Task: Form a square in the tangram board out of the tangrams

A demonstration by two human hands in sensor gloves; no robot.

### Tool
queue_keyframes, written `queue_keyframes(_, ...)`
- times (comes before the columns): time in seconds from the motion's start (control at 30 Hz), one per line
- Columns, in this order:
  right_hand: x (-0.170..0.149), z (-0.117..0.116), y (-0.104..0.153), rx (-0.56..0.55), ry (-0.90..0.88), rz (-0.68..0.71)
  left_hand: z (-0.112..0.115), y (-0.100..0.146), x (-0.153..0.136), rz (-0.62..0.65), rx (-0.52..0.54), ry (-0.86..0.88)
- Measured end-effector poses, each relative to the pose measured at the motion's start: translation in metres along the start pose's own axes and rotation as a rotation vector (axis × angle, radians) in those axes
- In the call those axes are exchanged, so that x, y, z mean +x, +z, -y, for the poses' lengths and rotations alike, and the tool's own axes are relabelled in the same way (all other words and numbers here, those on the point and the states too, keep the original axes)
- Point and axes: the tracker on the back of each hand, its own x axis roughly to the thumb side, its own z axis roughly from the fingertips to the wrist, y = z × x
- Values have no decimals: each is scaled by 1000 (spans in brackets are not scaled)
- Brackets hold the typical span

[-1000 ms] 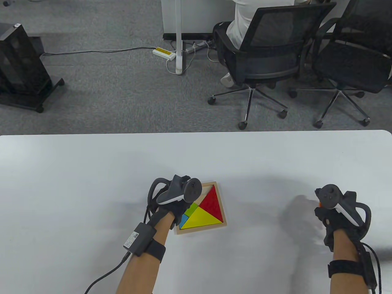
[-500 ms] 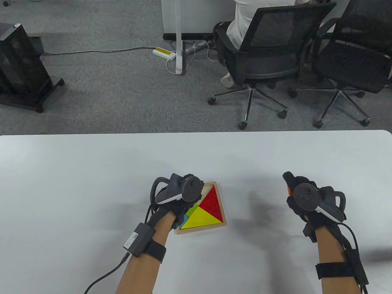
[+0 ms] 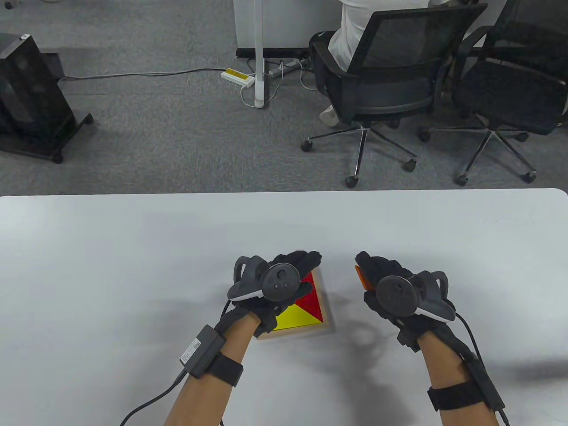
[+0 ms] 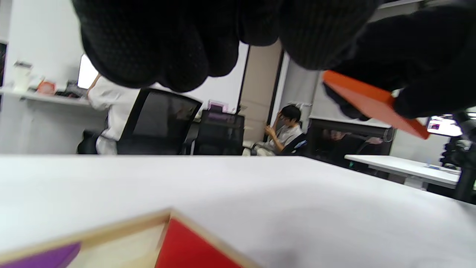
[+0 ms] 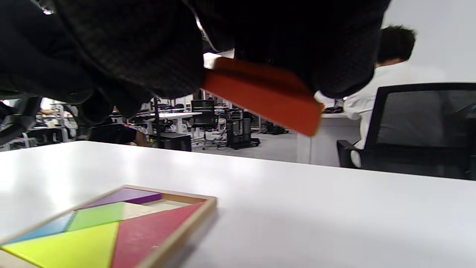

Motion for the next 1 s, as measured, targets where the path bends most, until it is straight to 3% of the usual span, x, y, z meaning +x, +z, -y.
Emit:
queue_keyframes(0.2, 25, 1, -13, 23, -35, 38, -11, 11, 20, 98, 75, -84)
queue_keyframes(0.4, 47, -3, -22, 56, -115, 66, -17, 28, 22, 108, 184, -153)
queue_keyframes(0.67, 56, -18, -29, 115, -231, 69, -3, 49, 18, 140, 282, -219)
queue_keyframes(1.0, 45, -42, -33, 179, -453, 51, 17, 55, 16, 199, 293, -210)
